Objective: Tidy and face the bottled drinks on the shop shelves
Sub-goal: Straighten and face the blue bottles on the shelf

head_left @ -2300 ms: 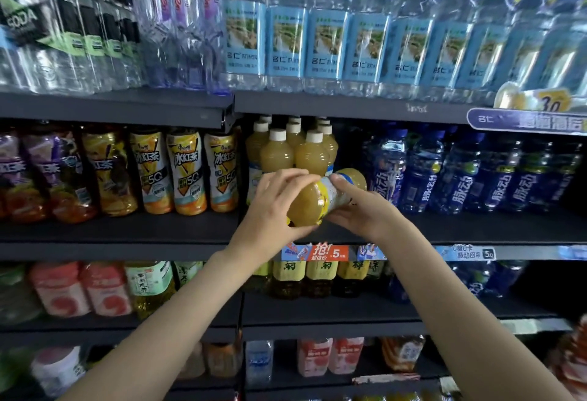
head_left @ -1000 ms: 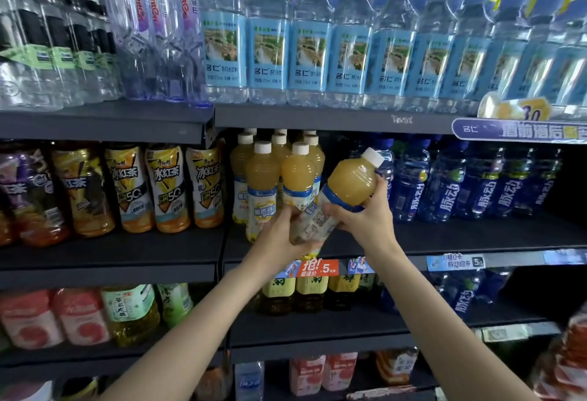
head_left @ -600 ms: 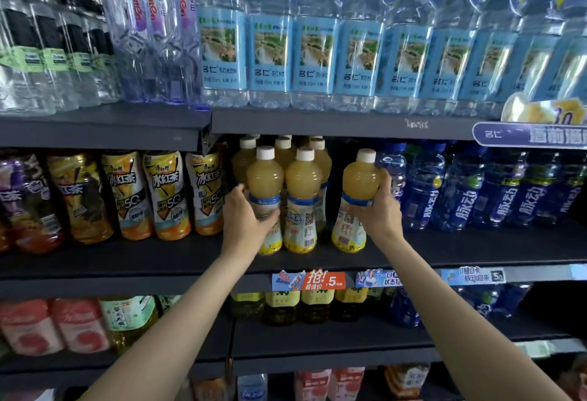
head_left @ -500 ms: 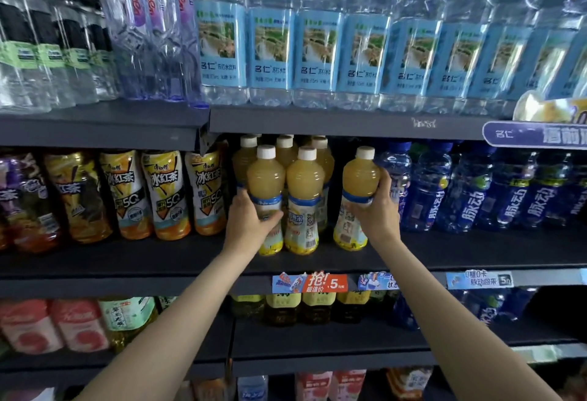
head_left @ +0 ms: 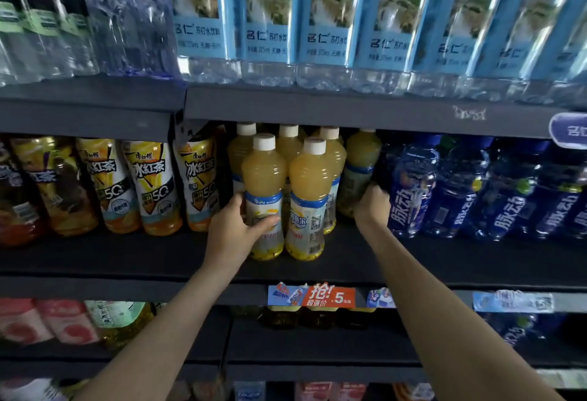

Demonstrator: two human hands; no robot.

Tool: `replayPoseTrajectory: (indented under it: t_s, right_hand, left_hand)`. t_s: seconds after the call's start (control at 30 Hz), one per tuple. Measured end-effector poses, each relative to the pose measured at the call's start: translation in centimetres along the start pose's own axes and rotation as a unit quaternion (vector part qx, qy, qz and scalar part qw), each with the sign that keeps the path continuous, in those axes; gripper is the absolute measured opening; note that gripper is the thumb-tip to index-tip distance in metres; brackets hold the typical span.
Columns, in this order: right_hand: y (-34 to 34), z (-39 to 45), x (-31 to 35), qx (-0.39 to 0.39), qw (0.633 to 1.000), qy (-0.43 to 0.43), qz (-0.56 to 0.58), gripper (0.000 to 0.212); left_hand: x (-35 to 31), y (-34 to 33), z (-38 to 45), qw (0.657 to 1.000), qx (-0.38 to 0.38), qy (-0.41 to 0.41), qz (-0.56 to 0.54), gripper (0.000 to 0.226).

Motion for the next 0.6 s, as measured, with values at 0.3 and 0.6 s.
replayPoseTrajectory:
  t_s: [0.3,0.6]
  right_hand:
    - [0.0,-0.3,-0.1,-0.037,0.989,0.035,0.136,0.030]
    - [-1.5,-11.6,4.2,0.178,0.938,0.159,0.252,0.061]
  left_hand:
    - [0.3,-0.1,-0.1,1.000,0.017,0.001,-0.010,0.058]
    - [-0.5,0.0,-0.6,1.000,0.004,-0.004,0.014,0.059]
Point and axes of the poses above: each hand's wrist, its own z-axis towards the middle knuckle, its own y-axis out of the back of the hand, x = y × z, the point moved 9 cm from there along z, towards the middle knuckle, and after that the axes turned 8 degrees about z, right-handed, at the moved point
